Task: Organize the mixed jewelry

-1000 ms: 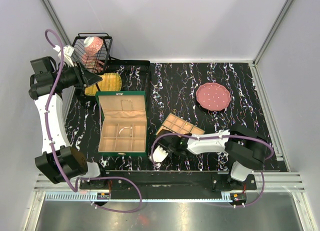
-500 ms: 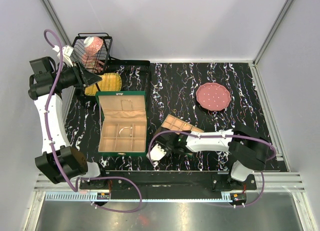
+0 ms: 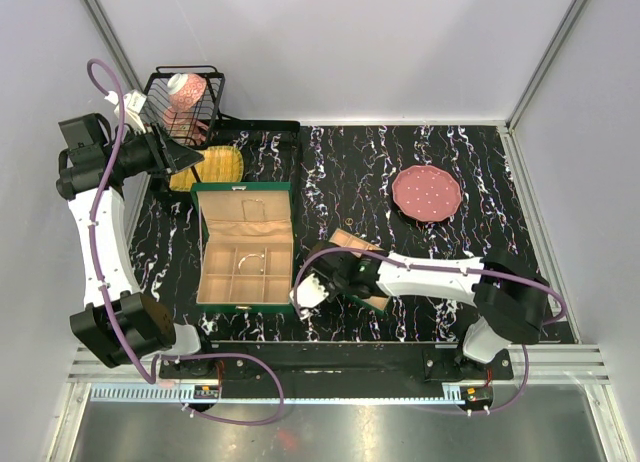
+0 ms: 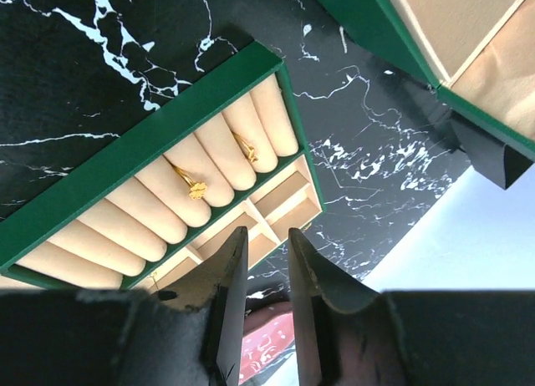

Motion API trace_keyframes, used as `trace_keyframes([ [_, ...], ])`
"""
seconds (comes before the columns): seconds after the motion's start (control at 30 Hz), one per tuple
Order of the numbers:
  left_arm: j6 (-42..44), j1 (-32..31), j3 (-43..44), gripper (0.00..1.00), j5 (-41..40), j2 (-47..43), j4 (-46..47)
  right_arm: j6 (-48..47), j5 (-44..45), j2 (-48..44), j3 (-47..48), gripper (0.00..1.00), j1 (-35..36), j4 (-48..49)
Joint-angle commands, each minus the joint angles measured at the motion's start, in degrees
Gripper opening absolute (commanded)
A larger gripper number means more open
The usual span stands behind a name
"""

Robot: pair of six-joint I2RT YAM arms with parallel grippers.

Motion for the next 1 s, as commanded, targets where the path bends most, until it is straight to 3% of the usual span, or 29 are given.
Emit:
trace_keyframes([
  [0.0,-0.67,0.46,1.02,0.42,2.41,-0.35,1.85,3.67,-2.37,-1.79,2.87,0.31,-2.14,-1.17],
  [0.37,5.47,0.46,-1.53,0.44,2.59,-3.51,1.93,31.26,-15.91,-2.05,15.18,0.31,-22.25,-5.13],
  [0.5,7.50,0.46,-1.53,0.45,1.88,-4.21,1.58,40.92,-18.02,2.06,19.92,0.30,-27.01,-5.57],
  [0.8,12.07,0.37,-1.79,0.47,-2.68,-5.44,-0.35,53.50,-17.32,13.93,26.08,0.30,-30.27,-6.10],
  [0.97,14.44,0.46,-2.50,0.51,-6.20,-6.15,-0.97,55.80,-17.23,17.72,28.10,0.30,-31.24,-6.09],
])
